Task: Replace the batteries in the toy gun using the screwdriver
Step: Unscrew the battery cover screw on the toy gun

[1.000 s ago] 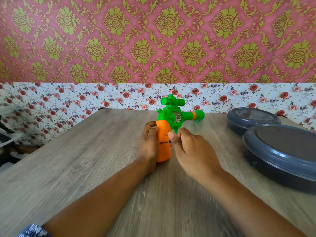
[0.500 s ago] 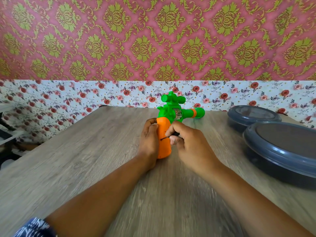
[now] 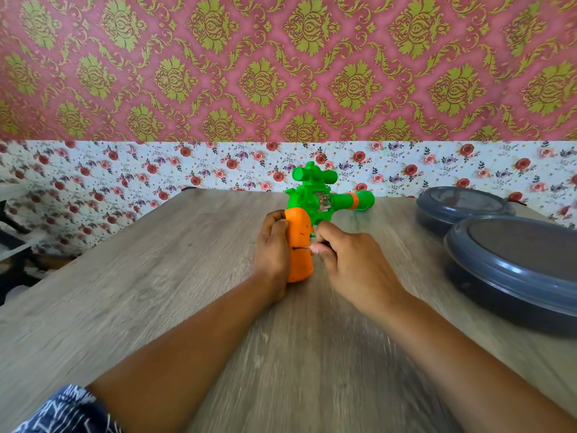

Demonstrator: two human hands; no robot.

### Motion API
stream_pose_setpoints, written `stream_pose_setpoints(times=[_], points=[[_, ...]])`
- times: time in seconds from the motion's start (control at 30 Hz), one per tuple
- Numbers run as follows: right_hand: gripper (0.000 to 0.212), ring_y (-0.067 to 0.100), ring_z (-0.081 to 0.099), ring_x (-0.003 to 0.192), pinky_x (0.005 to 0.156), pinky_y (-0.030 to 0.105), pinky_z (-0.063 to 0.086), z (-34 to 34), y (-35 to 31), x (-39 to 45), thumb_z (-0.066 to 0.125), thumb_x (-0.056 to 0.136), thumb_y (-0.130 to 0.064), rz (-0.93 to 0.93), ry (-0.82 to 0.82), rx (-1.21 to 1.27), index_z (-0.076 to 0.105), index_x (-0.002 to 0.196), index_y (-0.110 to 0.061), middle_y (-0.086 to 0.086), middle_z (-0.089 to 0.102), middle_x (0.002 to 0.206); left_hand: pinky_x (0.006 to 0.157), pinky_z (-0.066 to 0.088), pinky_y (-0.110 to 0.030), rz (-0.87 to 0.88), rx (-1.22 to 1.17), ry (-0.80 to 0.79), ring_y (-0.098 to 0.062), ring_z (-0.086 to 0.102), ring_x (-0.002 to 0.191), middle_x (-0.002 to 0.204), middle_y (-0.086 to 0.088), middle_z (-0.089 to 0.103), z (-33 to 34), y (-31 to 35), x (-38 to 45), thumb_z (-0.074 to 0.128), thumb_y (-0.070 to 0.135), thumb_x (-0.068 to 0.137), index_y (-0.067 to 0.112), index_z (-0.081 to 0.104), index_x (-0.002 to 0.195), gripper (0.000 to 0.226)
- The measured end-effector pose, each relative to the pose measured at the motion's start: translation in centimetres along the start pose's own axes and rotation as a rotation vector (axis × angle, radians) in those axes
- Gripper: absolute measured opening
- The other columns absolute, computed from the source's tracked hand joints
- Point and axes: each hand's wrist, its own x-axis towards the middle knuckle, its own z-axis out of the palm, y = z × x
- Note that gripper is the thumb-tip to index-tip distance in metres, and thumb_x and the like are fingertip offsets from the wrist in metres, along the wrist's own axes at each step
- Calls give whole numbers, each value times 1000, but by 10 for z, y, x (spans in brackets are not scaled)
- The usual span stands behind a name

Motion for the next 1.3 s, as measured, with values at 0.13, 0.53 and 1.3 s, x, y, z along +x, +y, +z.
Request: stream_pose_setpoints(times=[0.13,0.53,1.3], points=[[13,33,55,58,53,44,47,2,1,1,51,91,-22,-9,-4,25,46,81,-15,11,60,63,81,48,-47,-13,-8,7,-27,57,88,99,-13,62,-1,-1,1,33,23,96,31,55,91,24],[3,24,62,72,64,43,50,4,2,2,54,89,-15,-26,38,216,54,87,-12,2,64,75,77,47,-41,-2,5,5,-25,55,85,91,-8,59,0,2,2,32,21,97,30,54,90,25],[9,21,58,67,53,37,45,-3,-3,2,65,81,-15,2,-5,28,56,81,-15,1,62,72,80,49,-43,31,8,-24,-27,58,90,100,-12,61,0,2,0,32,19,98,30,54,96,25]])
